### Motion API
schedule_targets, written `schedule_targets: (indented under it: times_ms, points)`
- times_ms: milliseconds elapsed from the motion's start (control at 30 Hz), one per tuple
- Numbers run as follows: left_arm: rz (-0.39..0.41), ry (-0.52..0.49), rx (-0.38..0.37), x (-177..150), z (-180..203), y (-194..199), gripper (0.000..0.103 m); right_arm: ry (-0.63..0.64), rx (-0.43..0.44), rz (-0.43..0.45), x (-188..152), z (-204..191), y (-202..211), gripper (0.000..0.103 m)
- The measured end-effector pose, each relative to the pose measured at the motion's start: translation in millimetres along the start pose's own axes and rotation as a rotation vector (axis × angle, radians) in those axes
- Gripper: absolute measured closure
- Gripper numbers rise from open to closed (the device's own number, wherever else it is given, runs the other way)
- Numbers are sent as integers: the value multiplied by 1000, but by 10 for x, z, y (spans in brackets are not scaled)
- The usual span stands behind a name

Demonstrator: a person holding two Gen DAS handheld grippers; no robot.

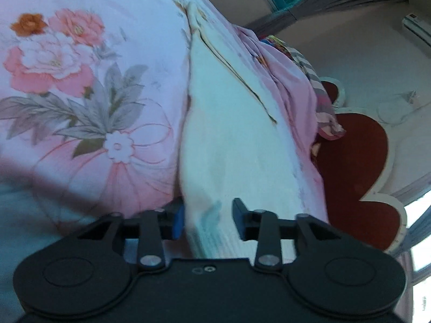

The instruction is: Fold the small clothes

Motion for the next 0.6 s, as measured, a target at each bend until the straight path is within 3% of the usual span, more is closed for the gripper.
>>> schedule_targets:
  times_ms: [100,233,367,500,600]
  points:
    - [-63,-31,-13,48,45,-90,53,-1,37,-20,68,64,-74,77]
    - [-117,-81,-23,87,103,-176,56,13,61,-55,165,77,-148,77]
    - [-113,-107,-50,18,95,-163,57,46,58,-101,201,133,-33,77]
    - [-81,-83,-92,18,35,-186,57,41,54,-67,259,281,155,77]
    - [-68,-54,-119,52,17,-201,57,29,114,-92,324,318,22,77]
Point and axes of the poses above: each gripper's, at about its wrist camera, not at the fingertips, and y roughly against the way its jaws point, z to its right, x to its top, the point moved 4 cm from there along -y, roughly the way its jaws point, and after that the axes turned 15 degrees about -z, right-handed, at the moved point
